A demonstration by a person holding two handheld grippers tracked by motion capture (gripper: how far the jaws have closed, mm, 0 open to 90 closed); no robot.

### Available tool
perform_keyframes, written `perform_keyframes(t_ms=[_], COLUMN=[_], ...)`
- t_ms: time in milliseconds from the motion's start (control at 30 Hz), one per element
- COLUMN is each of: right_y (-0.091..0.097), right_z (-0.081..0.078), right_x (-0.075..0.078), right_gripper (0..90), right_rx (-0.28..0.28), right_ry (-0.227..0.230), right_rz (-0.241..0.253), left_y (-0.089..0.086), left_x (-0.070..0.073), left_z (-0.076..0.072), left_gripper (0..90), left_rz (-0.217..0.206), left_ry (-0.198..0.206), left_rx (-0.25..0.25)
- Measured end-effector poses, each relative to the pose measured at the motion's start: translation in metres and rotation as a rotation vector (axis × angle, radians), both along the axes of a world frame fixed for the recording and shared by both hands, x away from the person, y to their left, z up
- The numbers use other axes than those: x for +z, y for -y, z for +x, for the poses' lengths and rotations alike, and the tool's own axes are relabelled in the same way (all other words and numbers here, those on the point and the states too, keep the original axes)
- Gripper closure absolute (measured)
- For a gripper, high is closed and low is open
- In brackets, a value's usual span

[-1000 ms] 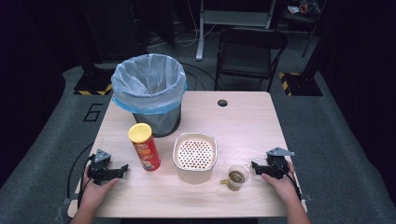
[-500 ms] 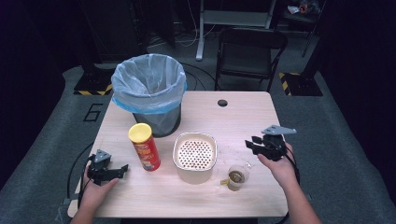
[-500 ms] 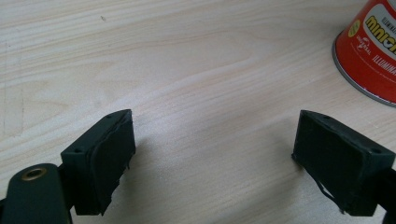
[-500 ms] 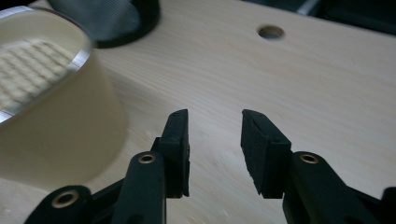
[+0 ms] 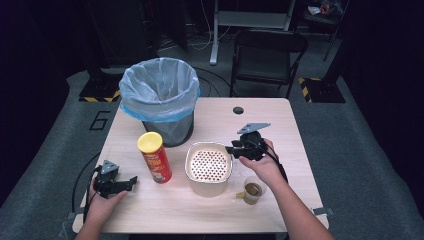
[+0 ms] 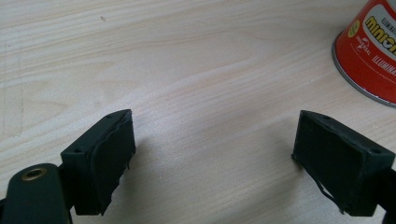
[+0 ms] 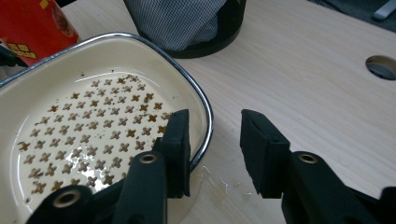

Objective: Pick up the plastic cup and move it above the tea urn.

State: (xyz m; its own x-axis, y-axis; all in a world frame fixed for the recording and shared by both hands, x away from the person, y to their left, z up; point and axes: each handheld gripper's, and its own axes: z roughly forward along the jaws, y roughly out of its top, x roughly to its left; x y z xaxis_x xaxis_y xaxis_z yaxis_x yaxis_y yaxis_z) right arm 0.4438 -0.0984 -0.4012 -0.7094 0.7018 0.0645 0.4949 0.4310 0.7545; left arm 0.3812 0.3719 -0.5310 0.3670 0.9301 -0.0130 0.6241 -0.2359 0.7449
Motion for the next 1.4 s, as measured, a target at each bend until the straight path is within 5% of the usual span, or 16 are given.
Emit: perform_keyframes(t_ms=[133,300,500,600,633,800,1067,1400], right_y=[-0.005,-0.007,0.005,0.011,0.019,0.045,0.079,0.079], right_z=[0.004,-0.004,-0.022,-0.030,-0.037,-0.056,-0.074,-0.086], right_x=[-0.005,-0.004,-0.004,-0.002,0.001,0.004,-0.021,-0.043], right_gripper=[75.2,75.6,75.1,65.9,58.1,39.9,24.2,13.4], right_rx=[0.018,0.020,0.014,0.019,0.027,0.075,0.095,0.169], right_ry=[-0.032,-0.035,-0.055,-0.053,-0.025,0.066,0.023,-0.003], right_rz=[-0.003,-0.045,-0.022,0.013,0.051,0.071,0.103,0.127], left_y=[0.000,0.000,0.000,0.000,0.000,0.000,0.001,0.001], left_x=[0.000,0.000,0.000,0.000,0.000,0.000,0.000,0.000], left_z=[0.000,0.000,0.000,0.000,0.000,0.000,0.000,0.000], left_gripper=[12.5,12.5,12.5,12.5,12.5,12.5,12.4,12.4], left_rz=[0.000,0.000,0.001,-0.001,0.002,0.002,0.003,0.002], left_ry=[0.000,0.000,0.001,0.001,0.002,0.005,0.000,0.000], left_rx=[-0.001,0.000,0.001,0.001,0.002,0.002,0.004,0.005])
